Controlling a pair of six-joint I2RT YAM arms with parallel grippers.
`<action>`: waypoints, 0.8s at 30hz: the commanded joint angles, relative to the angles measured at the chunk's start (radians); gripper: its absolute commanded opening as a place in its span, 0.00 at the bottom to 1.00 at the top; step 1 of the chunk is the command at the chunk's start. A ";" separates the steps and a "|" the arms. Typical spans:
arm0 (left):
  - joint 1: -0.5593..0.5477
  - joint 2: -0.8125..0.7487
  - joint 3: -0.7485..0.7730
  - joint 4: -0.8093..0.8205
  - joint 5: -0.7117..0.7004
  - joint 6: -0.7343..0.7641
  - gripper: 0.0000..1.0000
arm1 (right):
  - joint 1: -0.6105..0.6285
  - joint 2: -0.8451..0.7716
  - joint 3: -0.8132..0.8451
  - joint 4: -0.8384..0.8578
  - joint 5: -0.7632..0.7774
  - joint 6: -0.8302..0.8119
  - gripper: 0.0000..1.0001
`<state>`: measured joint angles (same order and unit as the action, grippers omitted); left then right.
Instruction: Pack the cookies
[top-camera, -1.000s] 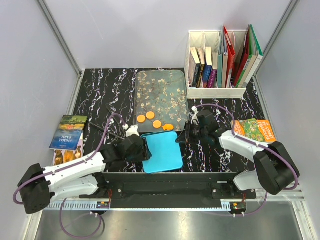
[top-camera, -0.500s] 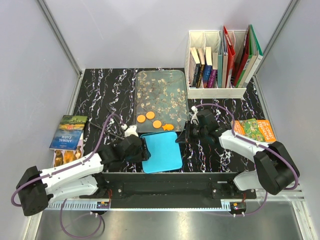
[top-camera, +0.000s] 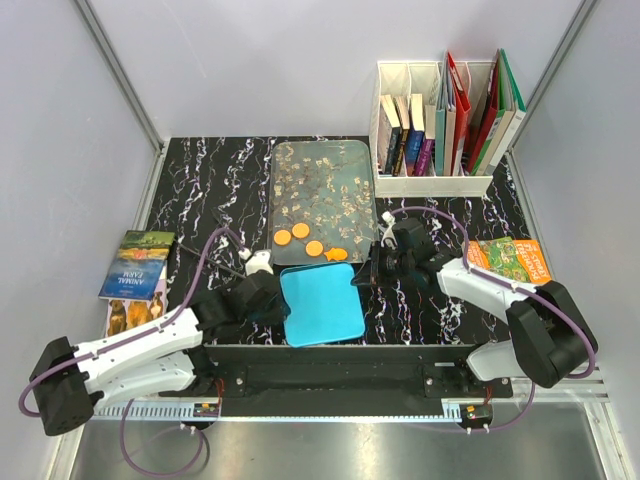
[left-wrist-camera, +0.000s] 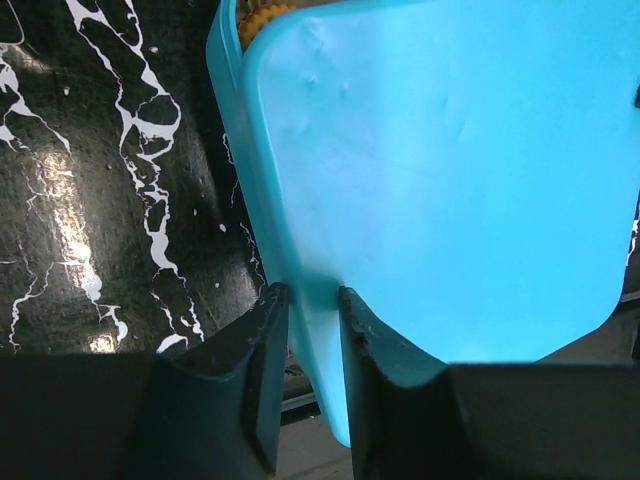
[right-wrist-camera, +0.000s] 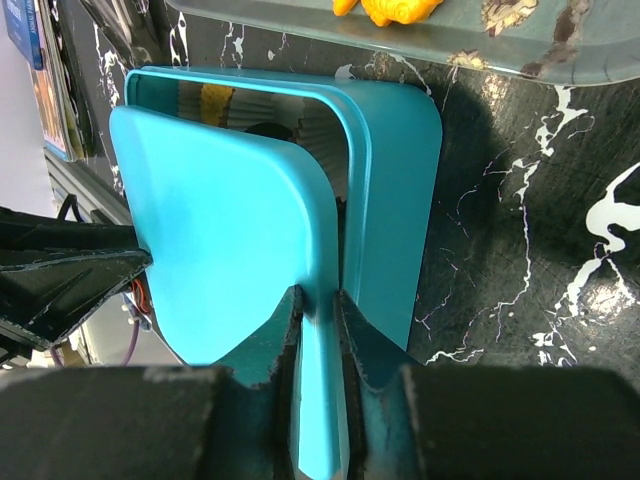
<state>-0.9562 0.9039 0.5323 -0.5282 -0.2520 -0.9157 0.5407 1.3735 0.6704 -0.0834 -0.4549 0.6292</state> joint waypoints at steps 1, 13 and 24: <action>-0.001 -0.029 0.058 0.040 -0.023 0.012 0.27 | 0.011 -0.019 0.063 0.001 -0.014 0.003 0.08; 0.005 -0.042 0.113 0.013 -0.056 0.046 0.23 | 0.011 -0.002 0.106 -0.018 -0.013 -0.008 0.03; 0.027 -0.031 0.130 -0.029 -0.070 0.060 0.44 | 0.011 0.006 0.095 -0.016 -0.005 -0.016 0.08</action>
<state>-0.9352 0.8791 0.6281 -0.5587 -0.2890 -0.8658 0.5419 1.3781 0.7444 -0.1108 -0.4572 0.6285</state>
